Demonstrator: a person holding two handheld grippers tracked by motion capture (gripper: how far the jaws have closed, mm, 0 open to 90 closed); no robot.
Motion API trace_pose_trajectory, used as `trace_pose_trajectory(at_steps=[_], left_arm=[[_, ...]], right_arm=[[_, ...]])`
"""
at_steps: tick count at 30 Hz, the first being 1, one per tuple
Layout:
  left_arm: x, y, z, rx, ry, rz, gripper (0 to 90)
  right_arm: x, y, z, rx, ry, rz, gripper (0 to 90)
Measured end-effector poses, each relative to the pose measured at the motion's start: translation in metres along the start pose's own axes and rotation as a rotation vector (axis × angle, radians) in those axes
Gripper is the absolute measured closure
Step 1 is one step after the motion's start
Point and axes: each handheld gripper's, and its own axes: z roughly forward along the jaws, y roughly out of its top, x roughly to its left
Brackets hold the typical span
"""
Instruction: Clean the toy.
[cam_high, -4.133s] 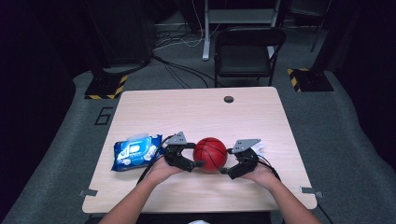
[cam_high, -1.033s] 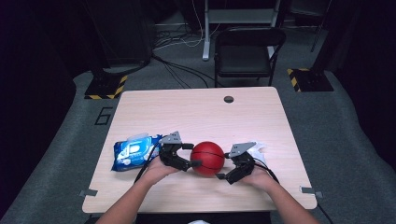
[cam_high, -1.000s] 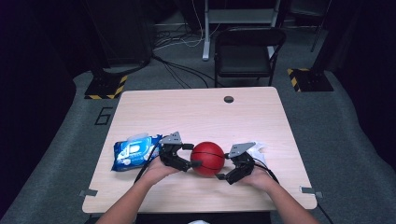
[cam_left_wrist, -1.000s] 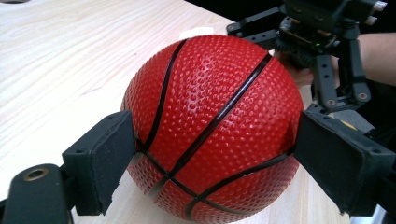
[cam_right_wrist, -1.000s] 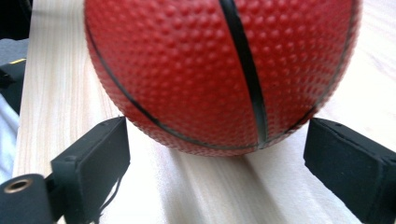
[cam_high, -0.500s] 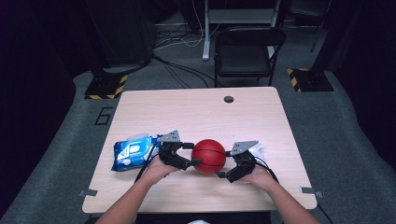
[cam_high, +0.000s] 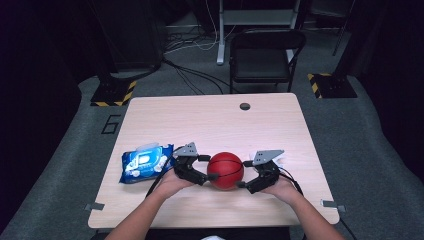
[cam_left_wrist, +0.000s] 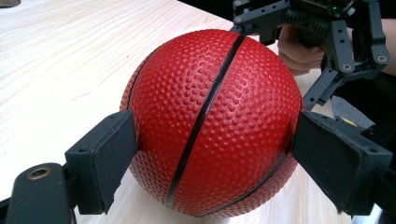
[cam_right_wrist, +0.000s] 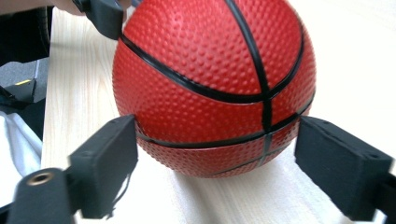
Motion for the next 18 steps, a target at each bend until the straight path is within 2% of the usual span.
trace_pose_trajectory(at_steps=[2,3,4,5,8,13,18], left_arm=[[-0.001,-0.001,0.001,0.002,-0.003,-0.002,14.2],[-0.001,-0.001,0.001,0.002,-0.003,-0.002,14.4],[-0.002,-0.002,0.004,0.006,-0.012,0.0,14.1],[-0.002,-0.002,0.006,0.006,-0.012,0.002,14.4],[-0.001,-0.003,0.005,0.004,-0.009,-0.004,13.7],[-0.004,0.0,0.009,-0.004,-0.003,0.016,14.1],[-0.004,0.001,0.011,-0.008,-0.003,0.01,14.0]], right_arm=[[0.0,0.003,-0.006,-0.039,0.003,0.015,15.3],[0.0,0.003,-0.006,-0.039,0.003,0.015,15.3],[0.002,0.012,-0.01,-0.073,-0.006,-0.001,16.3],[0.004,0.015,-0.01,-0.077,-0.008,-0.003,16.0],[0.005,0.02,-0.006,-0.064,-0.035,-0.009,16.4],[0.002,0.015,-0.009,-0.067,-0.03,0.003,16.9],[0.001,0.01,-0.013,-0.067,-0.032,0.029,16.9]])
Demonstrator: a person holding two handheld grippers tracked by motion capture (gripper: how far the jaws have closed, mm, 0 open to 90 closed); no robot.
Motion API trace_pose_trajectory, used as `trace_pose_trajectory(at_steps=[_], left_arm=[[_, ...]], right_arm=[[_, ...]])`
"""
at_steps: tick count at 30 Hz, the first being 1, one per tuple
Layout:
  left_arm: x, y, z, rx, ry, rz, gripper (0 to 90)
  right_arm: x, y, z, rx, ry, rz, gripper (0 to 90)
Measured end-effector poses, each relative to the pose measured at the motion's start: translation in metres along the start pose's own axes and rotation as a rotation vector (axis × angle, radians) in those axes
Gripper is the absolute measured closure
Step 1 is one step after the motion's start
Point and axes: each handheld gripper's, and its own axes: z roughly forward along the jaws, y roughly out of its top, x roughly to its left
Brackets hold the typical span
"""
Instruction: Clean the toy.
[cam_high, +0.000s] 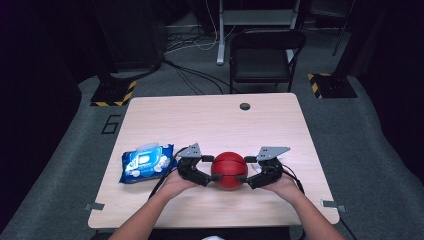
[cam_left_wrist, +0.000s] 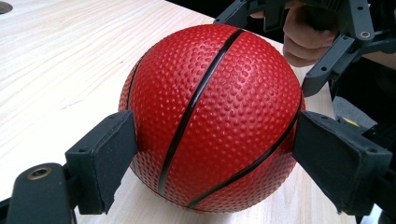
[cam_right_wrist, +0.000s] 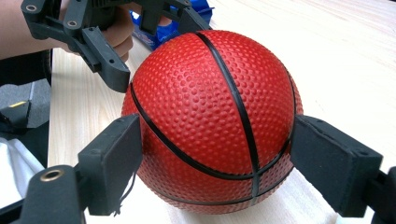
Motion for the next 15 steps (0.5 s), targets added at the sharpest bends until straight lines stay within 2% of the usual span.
trace_pose_trajectory(at_steps=[5,10,15], left_arm=[[0.0001,0.0,0.003,0.007,-0.004,-0.004,14.1],[-0.0017,0.0026,0.0035,0.015,0.005,0.004,14.3],[-0.0035,0.0068,0.0031,0.013,0.02,0.017,15.1]], right_arm=[[-0.0024,-0.0037,-0.0039,-0.004,-0.005,0.027,18.4],[-0.0035,-0.0039,-0.0068,-0.007,0.004,0.026,19.2],[-0.0024,-0.0038,-0.0049,0.002,-0.013,0.017,18.7]])
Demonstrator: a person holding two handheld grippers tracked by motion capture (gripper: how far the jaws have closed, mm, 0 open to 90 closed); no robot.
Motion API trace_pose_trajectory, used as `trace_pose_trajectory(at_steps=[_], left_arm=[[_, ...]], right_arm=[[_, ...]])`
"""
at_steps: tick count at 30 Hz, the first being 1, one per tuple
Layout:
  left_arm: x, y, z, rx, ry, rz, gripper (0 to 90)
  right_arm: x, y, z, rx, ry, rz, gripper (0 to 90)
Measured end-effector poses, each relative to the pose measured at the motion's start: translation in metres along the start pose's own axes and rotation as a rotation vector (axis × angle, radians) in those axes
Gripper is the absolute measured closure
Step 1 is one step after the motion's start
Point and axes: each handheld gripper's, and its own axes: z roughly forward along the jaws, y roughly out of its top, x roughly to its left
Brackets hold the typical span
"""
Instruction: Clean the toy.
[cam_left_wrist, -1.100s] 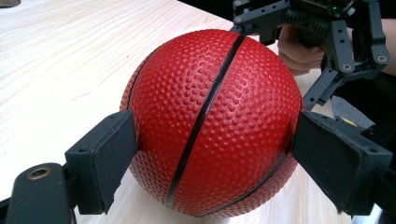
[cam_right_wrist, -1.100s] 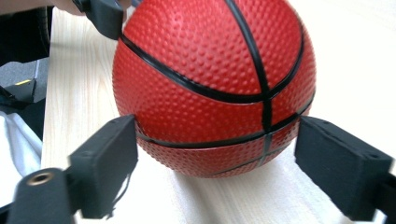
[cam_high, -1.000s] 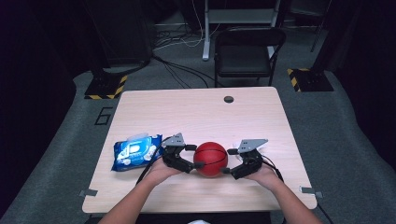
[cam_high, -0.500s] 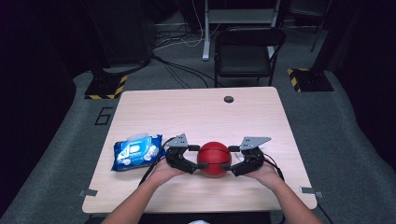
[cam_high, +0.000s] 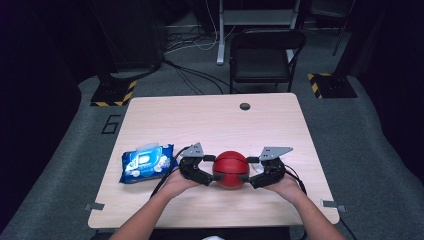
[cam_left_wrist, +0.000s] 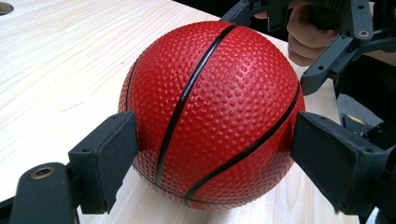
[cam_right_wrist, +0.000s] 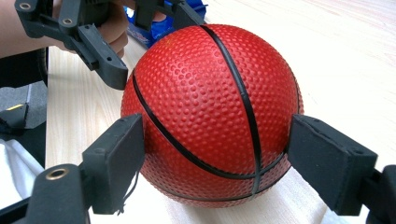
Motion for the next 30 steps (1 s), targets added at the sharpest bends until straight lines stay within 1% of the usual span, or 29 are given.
trace_pose_trajectory(at_steps=[2,3,4,6,7,8,9,10,11,12,14,18,19,21,22,24,25,27,29,30], left_arm=[[-0.001,0.002,0.0,-0.007,0.005,0.008,15.6],[-0.002,0.007,-0.002,-0.028,0.005,0.017,16.0],[-0.002,0.011,-0.003,-0.034,0.002,0.021,15.9],[-0.003,0.014,-0.001,-0.033,0.003,0.029,15.1],[-0.003,0.015,0.001,-0.02,0.011,0.035,13.7],[-0.002,0.015,0.002,-0.008,0.001,0.029,11.7],[-0.001,0.014,0.003,-0.004,0.002,0.022,9.9],[0.001,0.014,0.004,0.008,-0.003,0.011,8.4],[0.002,0.012,0.005,0.013,-0.009,-0.005,6.5],[0.004,0.012,0.006,0.028,-0.021,-0.016,4.2],[0.006,0.01,0.009,0.039,-0.031,-0.036,0.1],[0.006,0.011,0.01,0.033,-0.03,-0.036,0.0],[0.005,0.012,0.01,0.033,-0.029,-0.028,0.0],[0.004,0.012,0.011,0.04,-0.028,-0.016,0.0],[0.004,0.012,0.011,0.04,-0.027,-0.014,0.0],[0.004,0.013,0.011,0.041,-0.027,-0.013,0.0],[0.004,0.012,0.011,0.042,-0.027,-0.011,0.0],[0.004,0.013,0.011,0.041,-0.025,-0.009,0.2],[0.003,0.013,0.011,0.04,-0.024,-0.005,0.3],[0.003,0.013,0.011,0.04,-0.024,-0.005,0.3]], right_arm=[[0.001,0.0,0.001,-0.003,-0.004,-0.007,19.1],[0.002,0.001,0.001,-0.002,-0.004,-0.017,19.3],[0.002,0.001,0.002,-0.001,-0.002,-0.022,19.6],[0.005,0.002,0.004,0.002,0.004,-0.036,19.8],[0.006,0.003,0.005,0.006,0.005,-0.043,19.7],[0.007,0.004,0.006,0.004,0.003,-0.048,19.9],[0.007,0.004,0.006,0.005,0.005,-0.042,20.7],[0.006,0.004,0.006,0.003,0.007,-0.046,20.9],[0.005,0.004,0.006,0.007,0.011,-0.041,21.0],[0.005,0.003,0.006,0.007,0.018,-0.037,20.8],[0.005,0.002,0.007,0.013,0.027,-0.032,19.6],[0.004,0.001,0.007,0.011,0.032,-0.022,19.5],[0.002,0.0,0.006,0.01,0.035,-0.012,19.8],[0.002,0.001,0.003,0.009,0.035,-0.011,20.1],[0.0,0.001,-0.001,-0.005,0.027,-0.01,20.0],[-0.006,0.002,-0.013,-0.031,-0.021,0.014,17.9],[-0.01,0.001,-0.017,-0.026,-0.062,0.011,17.1],[-0.018,-0.005,-0.023,0.004,-0.147,0.023,15.8],[-0.022,-0.011,-0.025,0.026,-0.189,0.03,15.7],[-0.022,-0.011,-0.025,0.026,-0.189,0.03,15.7]])
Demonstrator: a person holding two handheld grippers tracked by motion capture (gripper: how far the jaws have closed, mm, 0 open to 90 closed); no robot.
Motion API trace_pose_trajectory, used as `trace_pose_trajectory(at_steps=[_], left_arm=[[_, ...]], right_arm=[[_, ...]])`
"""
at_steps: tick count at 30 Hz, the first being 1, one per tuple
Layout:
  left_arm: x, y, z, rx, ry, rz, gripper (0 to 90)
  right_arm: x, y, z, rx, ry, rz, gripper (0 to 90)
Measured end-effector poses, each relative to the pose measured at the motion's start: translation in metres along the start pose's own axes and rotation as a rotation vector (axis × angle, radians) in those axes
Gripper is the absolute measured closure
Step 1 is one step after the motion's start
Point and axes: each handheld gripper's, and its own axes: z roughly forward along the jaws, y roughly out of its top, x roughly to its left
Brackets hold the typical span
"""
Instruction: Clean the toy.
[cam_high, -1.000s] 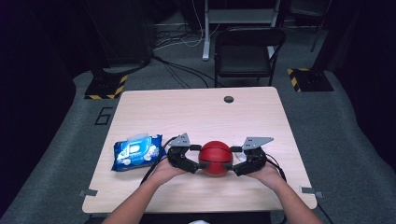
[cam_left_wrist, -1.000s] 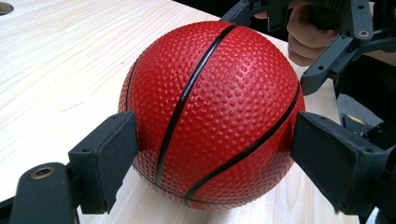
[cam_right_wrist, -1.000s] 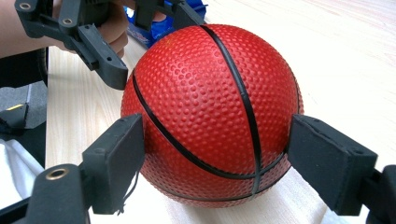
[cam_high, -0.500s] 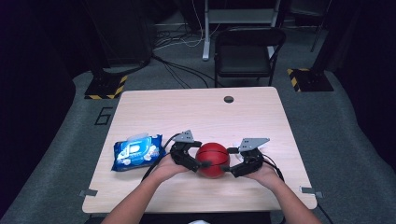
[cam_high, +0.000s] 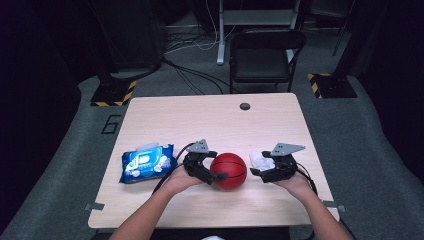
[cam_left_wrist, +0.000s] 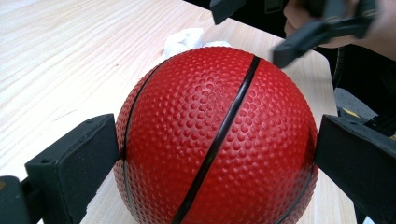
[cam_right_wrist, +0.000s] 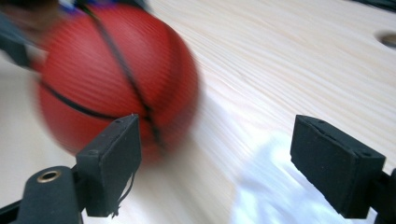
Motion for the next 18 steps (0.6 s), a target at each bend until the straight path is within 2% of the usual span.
trace_pose_trajectory(at_steps=[1,4,5,6,7,10,13,18], left_arm=[[-0.001,0.0,0.0,0.001,0.002,0.002,0.3],[-0.001,0.0,0.001,-0.001,0.002,0.008,0.4],[-0.001,0.0,0.001,-0.001,0.003,0.008,0.4],[-0.001,0.0,0.001,-0.001,0.003,0.008,0.4],[-0.001,0.001,0.001,-0.001,0.003,0.009,0.4],[-0.002,0.001,0.001,0.0,0.002,0.015,0.5],[-0.002,0.001,0.001,-0.001,0.0,0.015,0.5],[-0.002,0.001,0.001,-0.001,-0.001,0.016,0.5]], right_arm=[[-0.008,-0.01,0.002,0.034,-0.05,0.011,17.1],[-0.016,-0.019,0.004,0.061,-0.09,0.028,20.0],[-0.021,-0.022,0.005,0.072,-0.104,0.049,21.8],[-0.021,-0.022,0.005,0.072,-0.104,0.049,21.8],[-0.029,-0.027,0.009,0.081,-0.123,0.067,28.3],[-0.038,-0.03,0.012,0.085,-0.167,0.098,28.9],[-0.048,-0.034,0.015,0.089,-0.231,0.134,30.4],[-0.056,-0.045,0.021,0.146,-0.284,0.147,30.6]])
